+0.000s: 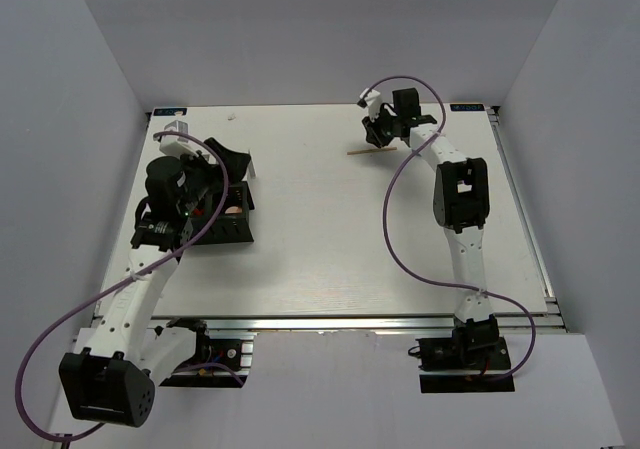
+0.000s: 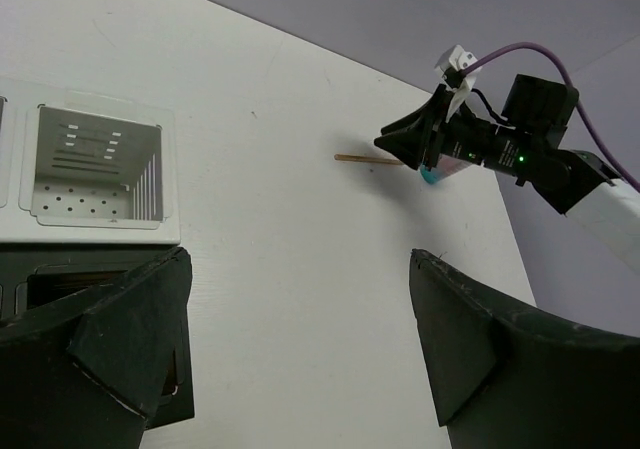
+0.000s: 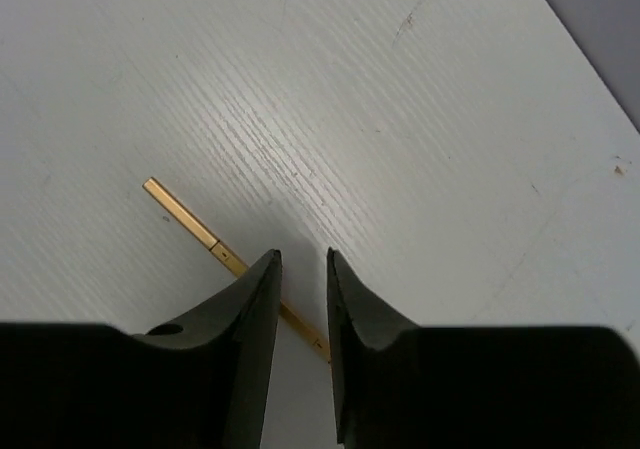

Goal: Organize the makeup

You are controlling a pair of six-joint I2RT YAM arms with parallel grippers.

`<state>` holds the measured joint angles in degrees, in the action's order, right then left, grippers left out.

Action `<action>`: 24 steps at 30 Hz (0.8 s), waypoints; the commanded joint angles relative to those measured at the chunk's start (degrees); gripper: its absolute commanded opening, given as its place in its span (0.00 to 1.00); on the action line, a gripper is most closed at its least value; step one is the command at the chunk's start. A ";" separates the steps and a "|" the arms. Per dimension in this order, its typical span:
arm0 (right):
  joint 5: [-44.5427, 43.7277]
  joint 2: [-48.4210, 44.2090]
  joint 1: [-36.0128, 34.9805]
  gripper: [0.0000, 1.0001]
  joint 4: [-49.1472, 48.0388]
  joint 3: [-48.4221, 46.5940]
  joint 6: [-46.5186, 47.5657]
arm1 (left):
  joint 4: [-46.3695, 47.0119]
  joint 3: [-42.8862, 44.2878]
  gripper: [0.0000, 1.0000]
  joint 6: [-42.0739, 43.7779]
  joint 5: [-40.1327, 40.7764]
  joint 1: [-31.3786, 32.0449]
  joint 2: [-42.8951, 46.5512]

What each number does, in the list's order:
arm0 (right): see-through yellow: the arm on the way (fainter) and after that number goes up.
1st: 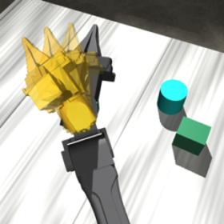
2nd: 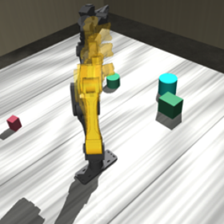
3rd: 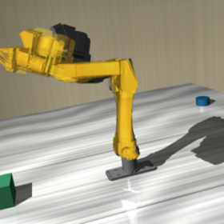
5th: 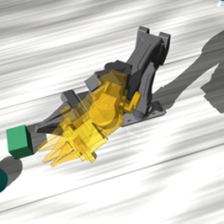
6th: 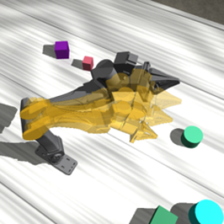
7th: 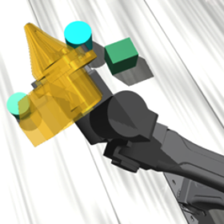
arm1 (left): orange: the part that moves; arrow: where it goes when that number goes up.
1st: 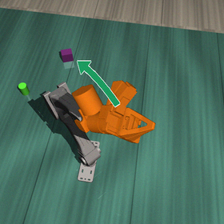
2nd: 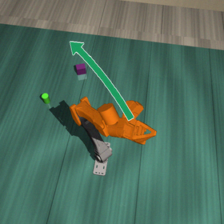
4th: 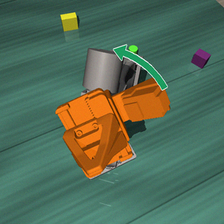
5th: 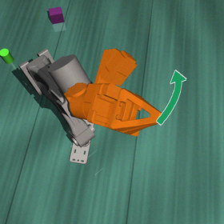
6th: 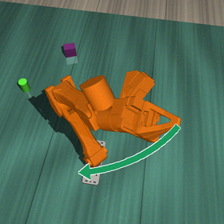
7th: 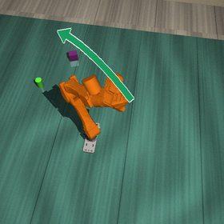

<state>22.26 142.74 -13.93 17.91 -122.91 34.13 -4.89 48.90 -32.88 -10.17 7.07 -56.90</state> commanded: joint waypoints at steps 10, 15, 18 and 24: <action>-6.45 -0.17 -0.04 0.06 -3.33 4.24 3.30 | -0.74 -0.65 0.98 -2.54 -1.60 -0.04 2.68; -3.02 -5.70 0.57 0.05 -2.62 12.86 6.64 | -0.39 -1.62 0.98 -3.32 -1.52 -0.04 3.55; -1.88 -7.64 0.84 0.04 -0.69 16.64 8.49 | 0.92 -2.94 0.98 -4.11 -1.95 -0.04 3.99; 3.56 -14.04 1.45 0.02 2.65 23.41 7.88 | 1.72 -2.85 0.98 -4.12 -3.10 -0.04 3.12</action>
<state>21.50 133.40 -13.02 15.00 -103.00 41.19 -4.64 46.09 -36.71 -11.77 7.07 -54.39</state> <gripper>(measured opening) 0.029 0.982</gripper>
